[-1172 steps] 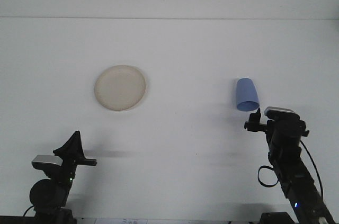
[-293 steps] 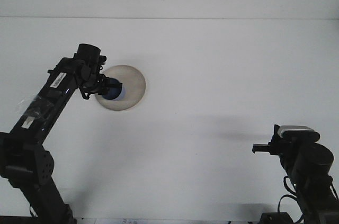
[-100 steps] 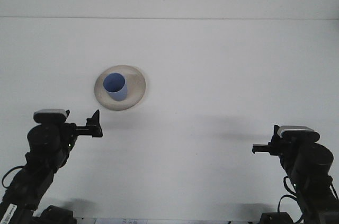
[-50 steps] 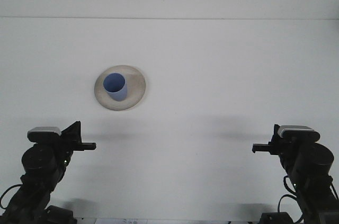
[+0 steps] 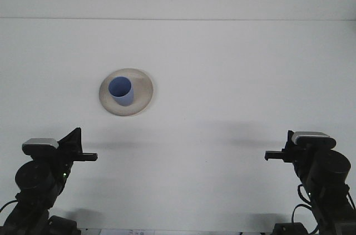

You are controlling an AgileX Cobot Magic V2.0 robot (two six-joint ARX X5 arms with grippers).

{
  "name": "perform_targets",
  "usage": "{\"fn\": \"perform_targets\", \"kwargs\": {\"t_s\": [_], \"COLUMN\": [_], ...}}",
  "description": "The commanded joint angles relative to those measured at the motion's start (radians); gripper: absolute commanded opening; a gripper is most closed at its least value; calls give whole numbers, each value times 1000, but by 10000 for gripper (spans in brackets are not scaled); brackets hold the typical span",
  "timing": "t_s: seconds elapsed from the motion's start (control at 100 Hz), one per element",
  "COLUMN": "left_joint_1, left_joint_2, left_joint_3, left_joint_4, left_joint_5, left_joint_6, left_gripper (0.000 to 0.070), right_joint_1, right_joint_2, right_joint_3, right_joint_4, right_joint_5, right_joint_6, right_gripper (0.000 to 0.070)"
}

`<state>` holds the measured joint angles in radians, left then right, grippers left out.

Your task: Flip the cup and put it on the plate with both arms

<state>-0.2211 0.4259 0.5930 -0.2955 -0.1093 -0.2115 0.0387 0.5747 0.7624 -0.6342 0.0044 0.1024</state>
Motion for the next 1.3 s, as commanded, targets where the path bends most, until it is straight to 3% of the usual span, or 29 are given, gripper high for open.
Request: {"fn": "perform_targets", "kwargs": {"t_s": [0.0, 0.13, 0.28, 0.5, 0.63, 0.93, 1.29], "left_joint_1": [-3, -1, -1, 6, 29, 130, 156], "left_joint_2": [-5, -23, -57, -174, -262, -425, -423], "left_joint_3": [6, 6, -42, -250, -380, -539, -579], "left_joint_4": [10, 37, 116, 313, 395, 402, 431], "left_joint_5": [-6, -7, -5, 8, 62, 85, 106], "left_joint_6": [-2, 72, 106, 117, 128, 120, 117], "left_gripper": [11, 12, 12, 12, 12, 12, 12], "right_joint_1": [1, 1, 1, 1, 1, 1, 1], "right_joint_2": [2, 2, 2, 2, 2, 2, 2], "right_joint_3": [6, 6, 6, 6, 6, 6, 6], "right_joint_4": [14, 14, 14, 14, 14, 14, 15], "right_joint_5": [3, 3, 3, 3, 3, 3, 3], "right_joint_6": [6, 6, 6, 6, 6, 6, 6], "right_gripper": [0, 0, 0, 0, 0, 0, 0]}}
